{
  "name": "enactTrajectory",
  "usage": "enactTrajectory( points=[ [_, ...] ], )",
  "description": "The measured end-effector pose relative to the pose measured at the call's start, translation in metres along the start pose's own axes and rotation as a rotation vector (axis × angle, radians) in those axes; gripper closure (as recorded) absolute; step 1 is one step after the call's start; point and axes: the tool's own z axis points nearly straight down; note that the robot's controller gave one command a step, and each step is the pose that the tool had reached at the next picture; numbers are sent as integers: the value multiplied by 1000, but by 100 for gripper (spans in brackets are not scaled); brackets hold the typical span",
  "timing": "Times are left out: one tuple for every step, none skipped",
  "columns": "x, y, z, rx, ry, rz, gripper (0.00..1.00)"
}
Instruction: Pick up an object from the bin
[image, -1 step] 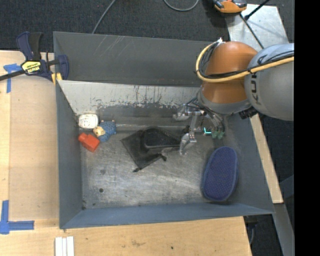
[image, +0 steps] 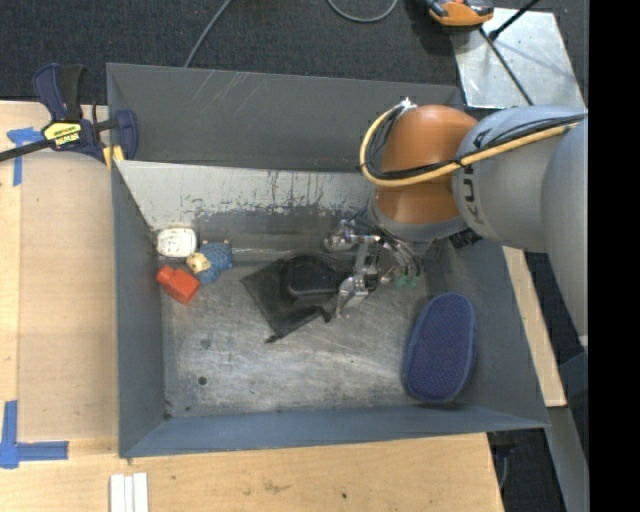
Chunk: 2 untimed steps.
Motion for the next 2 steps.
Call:
enactTrajectory(
  points=[
    [-1,38,-19,-2,-1,-53,0],
    [-2,43,-21,0,2,242,0]
  ],
)
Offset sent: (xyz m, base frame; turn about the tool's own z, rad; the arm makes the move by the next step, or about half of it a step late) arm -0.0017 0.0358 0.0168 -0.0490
